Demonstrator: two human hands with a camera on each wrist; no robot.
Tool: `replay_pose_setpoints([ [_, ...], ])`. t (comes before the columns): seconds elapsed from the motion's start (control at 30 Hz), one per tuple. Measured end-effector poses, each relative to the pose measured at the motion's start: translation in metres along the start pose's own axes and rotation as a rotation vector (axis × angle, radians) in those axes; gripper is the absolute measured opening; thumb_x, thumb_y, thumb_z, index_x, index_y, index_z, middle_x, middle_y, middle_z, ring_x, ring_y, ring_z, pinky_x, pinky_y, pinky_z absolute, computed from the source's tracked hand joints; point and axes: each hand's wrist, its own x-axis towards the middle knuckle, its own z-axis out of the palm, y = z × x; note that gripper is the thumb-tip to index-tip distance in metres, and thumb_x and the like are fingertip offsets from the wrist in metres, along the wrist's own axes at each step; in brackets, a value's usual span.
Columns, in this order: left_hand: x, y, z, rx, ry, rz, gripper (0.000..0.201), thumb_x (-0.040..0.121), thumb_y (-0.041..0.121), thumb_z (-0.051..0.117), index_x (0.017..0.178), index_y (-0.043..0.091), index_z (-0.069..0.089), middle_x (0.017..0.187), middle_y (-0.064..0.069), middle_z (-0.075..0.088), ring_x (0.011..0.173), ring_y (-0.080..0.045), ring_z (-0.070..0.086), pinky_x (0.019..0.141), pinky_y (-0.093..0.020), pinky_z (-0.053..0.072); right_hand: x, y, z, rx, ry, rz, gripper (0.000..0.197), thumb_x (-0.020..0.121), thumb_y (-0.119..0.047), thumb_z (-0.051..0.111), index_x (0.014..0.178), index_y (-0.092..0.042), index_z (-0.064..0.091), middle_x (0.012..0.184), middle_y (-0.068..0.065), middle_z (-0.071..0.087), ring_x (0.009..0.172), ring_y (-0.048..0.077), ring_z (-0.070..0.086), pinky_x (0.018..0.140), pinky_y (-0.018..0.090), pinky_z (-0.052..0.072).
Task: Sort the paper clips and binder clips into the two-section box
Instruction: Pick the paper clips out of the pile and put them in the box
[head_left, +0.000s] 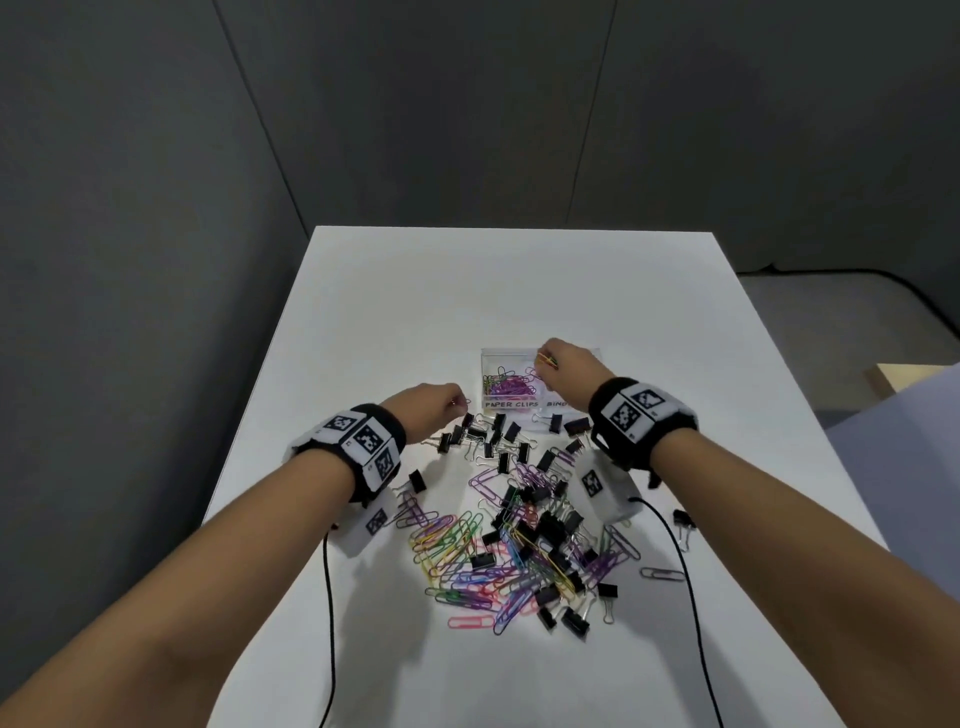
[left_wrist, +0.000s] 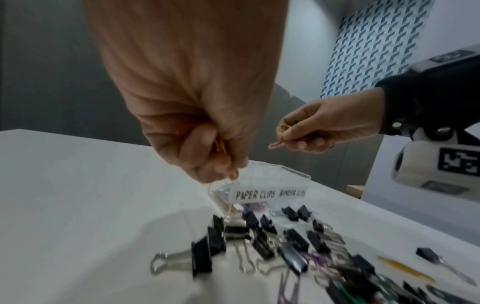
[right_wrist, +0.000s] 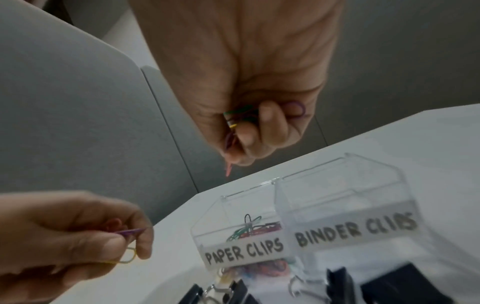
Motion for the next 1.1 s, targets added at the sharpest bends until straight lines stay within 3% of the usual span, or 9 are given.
replay_pose_setpoints([
  [0.07, 0.007, 0.001, -0.01, -0.017, -0.017, 0.002, 0.03, 0.1, 0.022, 0.038, 0.122, 0.008, 0.053, 0.11, -0.015, 0.066, 0.071, -0.017, 0.054, 0.06, -0.023, 0.04, 0.016, -0.005, 0.004, -0.065, -0.023, 0.005, 0.028, 0.099, -0.018, 0.036, 0.114, 0.0, 0.051, 0.105, 0.017, 0.062, 0.083, 0.022, 0.052, 0.072, 0.03, 0.041],
  [0.2, 0.023, 0.005, -0.024, 0.046, 0.018, 0.015, 0.032, 0.101, 0.024, 0.034, 0.125, 0.012, 0.051, 0.124, -0.011, 0.061, 0.107, -0.026, 0.057, 0.087, -0.032, 0.043, 0.04, -0.009, 0.018, -0.189, -0.094, 0.004, 0.024, 0.097, -0.019, 0.041, 0.115, -0.009, 0.052, 0.114, 0.014, 0.063, 0.092, 0.028, 0.06, 0.08, 0.035, 0.048],
  [0.37, 0.045, 0.018, -0.028, 0.114, 0.013, 0.056, 0.035, 0.098, 0.019, 0.033, 0.13, 0.017, 0.046, 0.131, -0.007, 0.055, 0.117, -0.025, 0.052, 0.094, -0.035, 0.041, 0.045, -0.006, 0.021, -0.034, -0.102, -0.05, 0.032, 0.091, -0.012, 0.052, 0.123, -0.01, 0.053, 0.121, 0.011, 0.06, 0.108, 0.026, 0.058, 0.091, 0.034, 0.046],
  [0.53, 0.068, 0.032, -0.023, 0.143, 0.048, 0.143, 0.041, 0.097, 0.011, 0.036, 0.138, 0.014, 0.04, 0.14, -0.009, 0.049, 0.125, -0.026, 0.049, 0.102, -0.038, 0.041, 0.029, 0.023, 0.011, 0.033, 0.069, -0.052, 0.02, 0.092, -0.012, 0.048, 0.107, -0.011, 0.062, 0.109, 0.006, 0.066, 0.088, 0.018, 0.056, 0.079, 0.028, 0.043],
  [0.63, 0.077, 0.043, -0.02, 0.178, 0.06, 0.196, 0.039, 0.097, 0.008, 0.038, 0.135, 0.013, 0.046, 0.134, -0.009, 0.054, 0.121, -0.026, 0.052, 0.098, -0.036, 0.042, 0.013, 0.044, 0.01, -0.028, 0.069, -0.044, 0.017, 0.092, -0.015, 0.049, 0.1, -0.014, 0.063, 0.101, 0.002, 0.067, 0.082, 0.013, 0.053, 0.076, 0.028, 0.044],
  [0.8, 0.08, 0.051, -0.015, 0.322, 0.072, 0.227, 0.035, 0.095, 0.022, 0.046, 0.13, 0.019, 0.052, 0.129, -0.003, 0.056, 0.116, -0.022, 0.055, 0.093, -0.035, 0.045, -0.015, 0.067, 0.011, -0.024, 0.04, -0.01, 0.013, 0.092, -0.018, 0.051, 0.097, -0.014, 0.063, 0.091, -0.004, 0.062, 0.078, 0.013, 0.053, 0.07, 0.025, 0.042],
  [0.93, 0.061, 0.053, -0.006, 0.368, 0.216, 0.347, 0.024, 0.095, 0.025, 0.044, 0.105, 0.016, 0.063, 0.108, -0.003, 0.063, 0.096, -0.022, 0.059, 0.071, -0.029, 0.042, -0.034, 0.077, 0.014, -0.103, -0.06, 0.008, 0.014, 0.091, -0.021, 0.053, 0.096, -0.011, 0.062, 0.098, 0.004, 0.067, 0.079, 0.015, 0.054, 0.07, 0.026, 0.044],
  [1.03, 0.04, 0.047, 0.013, 0.381, 0.112, 0.38, 0.02, 0.094, 0.024, 0.043, 0.093, 0.015, 0.061, 0.088, 0.0, 0.062, 0.077, -0.016, 0.052, 0.066, -0.025, 0.041, -0.048, 0.082, 0.019, -0.182, -0.135, 0.024, 0.016, 0.092, -0.021, 0.053, 0.101, -0.011, 0.061, 0.104, 0.005, 0.067, 0.081, 0.015, 0.054, 0.071, 0.025, 0.042],
  [1.1, 0.026, 0.04, 0.028, 0.416, 0.007, 0.388, 0.018, 0.093, 0.025, 0.047, 0.098, 0.015, 0.062, 0.089, 0.0, 0.06, 0.079, -0.015, 0.053, 0.068, -0.024, 0.042, -0.055, 0.083, 0.024, -0.251, -0.148, 0.002, 0.019, 0.093, -0.021, 0.052, 0.108, -0.012, 0.06, 0.113, 0.004, 0.064, 0.087, 0.017, 0.057, 0.072, 0.023, 0.04],
])
